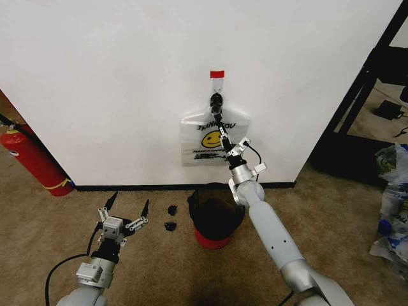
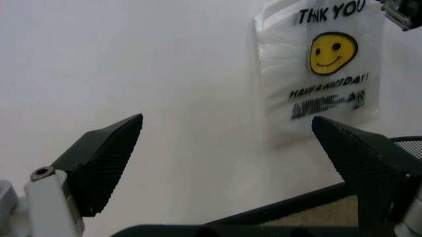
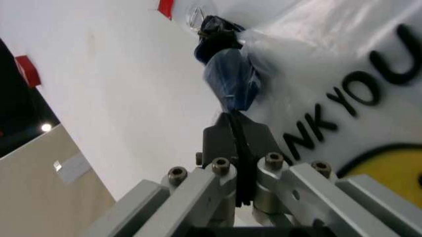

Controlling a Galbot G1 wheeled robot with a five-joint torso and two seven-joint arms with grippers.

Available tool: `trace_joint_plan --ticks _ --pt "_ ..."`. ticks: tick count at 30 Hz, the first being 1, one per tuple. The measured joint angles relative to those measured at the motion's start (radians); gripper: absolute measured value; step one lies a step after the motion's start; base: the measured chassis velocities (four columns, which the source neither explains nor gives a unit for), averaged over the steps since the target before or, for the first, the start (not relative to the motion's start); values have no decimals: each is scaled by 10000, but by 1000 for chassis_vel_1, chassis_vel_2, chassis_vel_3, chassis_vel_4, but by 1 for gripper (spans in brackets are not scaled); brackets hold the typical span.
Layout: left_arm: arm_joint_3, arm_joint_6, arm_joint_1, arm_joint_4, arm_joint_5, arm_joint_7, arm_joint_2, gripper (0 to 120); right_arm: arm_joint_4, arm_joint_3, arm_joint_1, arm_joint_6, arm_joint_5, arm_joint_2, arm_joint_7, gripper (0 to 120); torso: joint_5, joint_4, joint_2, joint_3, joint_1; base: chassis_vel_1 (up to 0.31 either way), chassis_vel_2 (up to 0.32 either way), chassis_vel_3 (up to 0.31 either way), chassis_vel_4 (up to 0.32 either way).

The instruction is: Pick up the garbage bag from the wall and place it over the trash bin.

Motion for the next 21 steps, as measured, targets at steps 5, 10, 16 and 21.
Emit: trace_joint_plan --ticks 5,10,16,21 --pt "12 -6 -47 25 -35 -9 42 100 331 72 -720 -39 -140 -344 -231 0 1 -1 0 0 0 0 0 0 0" --pt "29 -6 -90 55 -58 -16 66 100 628 116 -1437 -83 -292 -717 -433 0 2 -2 0 0 0 0 0 0 0" --pt "68 -24 -111 83 -68 -20 76 100 944 237 -2273 -121 -416 -1122 -670 0 0 -1 0 0 0 0 0 0 0" --pt "106 -38 -129 83 -75 -22 130 100 1139 485 -2985 -124 -532 -1394 -892 0 2 -1 0 1 1 0 0 0 0"
